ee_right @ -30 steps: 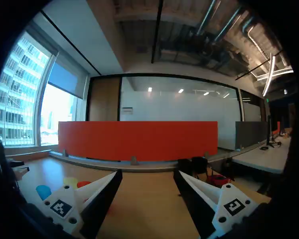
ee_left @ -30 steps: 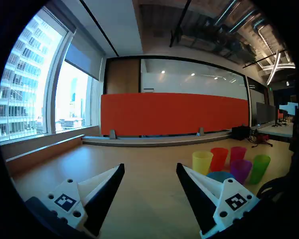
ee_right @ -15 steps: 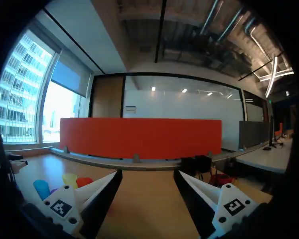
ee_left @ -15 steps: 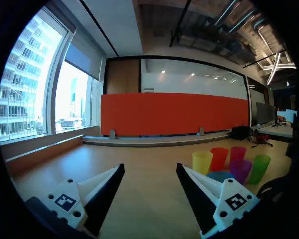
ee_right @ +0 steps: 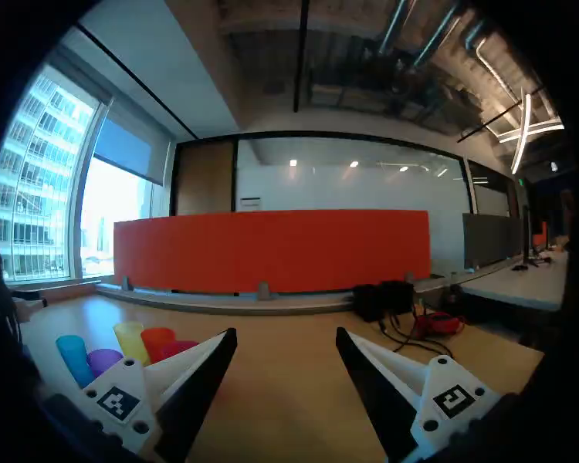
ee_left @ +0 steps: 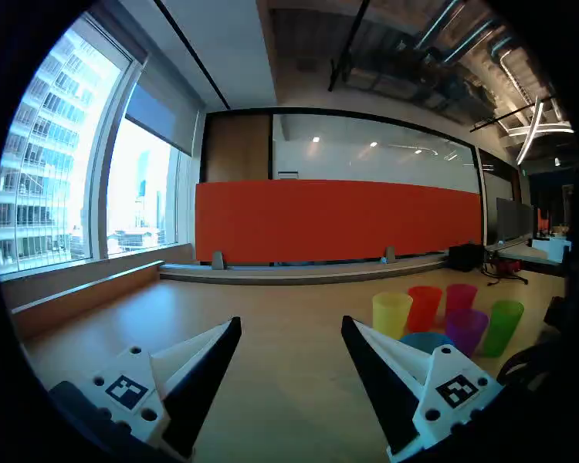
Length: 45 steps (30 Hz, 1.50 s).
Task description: Pour water
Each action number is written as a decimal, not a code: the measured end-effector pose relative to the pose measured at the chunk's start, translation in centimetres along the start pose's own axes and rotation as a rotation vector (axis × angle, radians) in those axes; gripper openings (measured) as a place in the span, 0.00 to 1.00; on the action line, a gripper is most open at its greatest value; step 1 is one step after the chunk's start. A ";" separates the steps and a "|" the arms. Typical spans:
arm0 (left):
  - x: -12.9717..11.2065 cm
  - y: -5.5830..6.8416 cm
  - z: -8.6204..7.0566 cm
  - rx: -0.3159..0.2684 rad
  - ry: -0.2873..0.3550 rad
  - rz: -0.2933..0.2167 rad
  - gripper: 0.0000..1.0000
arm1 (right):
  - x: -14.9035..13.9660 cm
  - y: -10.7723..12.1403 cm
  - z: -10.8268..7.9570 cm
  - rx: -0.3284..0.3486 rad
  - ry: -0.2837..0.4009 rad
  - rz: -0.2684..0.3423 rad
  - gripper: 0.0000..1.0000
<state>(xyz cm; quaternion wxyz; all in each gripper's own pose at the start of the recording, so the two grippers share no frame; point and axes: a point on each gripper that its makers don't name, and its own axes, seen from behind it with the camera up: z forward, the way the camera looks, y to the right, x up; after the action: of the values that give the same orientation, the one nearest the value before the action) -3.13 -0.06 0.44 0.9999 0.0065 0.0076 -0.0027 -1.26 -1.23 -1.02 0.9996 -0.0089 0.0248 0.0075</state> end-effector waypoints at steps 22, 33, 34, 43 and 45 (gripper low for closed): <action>0.0 0.0 0.0 0.000 0.000 0.000 0.96 | -3.3 1.1 0.5 -0.020 -0.045 -0.010 0.99; 0.0 0.0 0.1 0.000 0.000 0.000 0.96 | -3.4 0.9 0.5 -0.026 -0.048 -0.028 0.99; 0.0 0.0 0.0 0.000 0.000 0.000 0.96 | -3.4 0.9 0.5 -0.026 -0.048 -0.028 0.99; 0.0 0.0 0.0 0.000 0.000 0.000 0.96 | -3.3 0.8 0.5 -0.023 -0.049 -0.028 0.99; 0.0 0.0 0.0 0.000 0.000 0.000 0.96 | -3.3 0.8 0.5 -0.021 -0.050 -0.028 0.99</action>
<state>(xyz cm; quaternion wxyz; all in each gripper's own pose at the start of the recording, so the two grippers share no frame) -3.11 -0.08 0.46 0.9999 0.0065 0.0076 -0.0028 -4.58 -0.48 -0.39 0.9998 -0.0197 -0.0002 -0.0061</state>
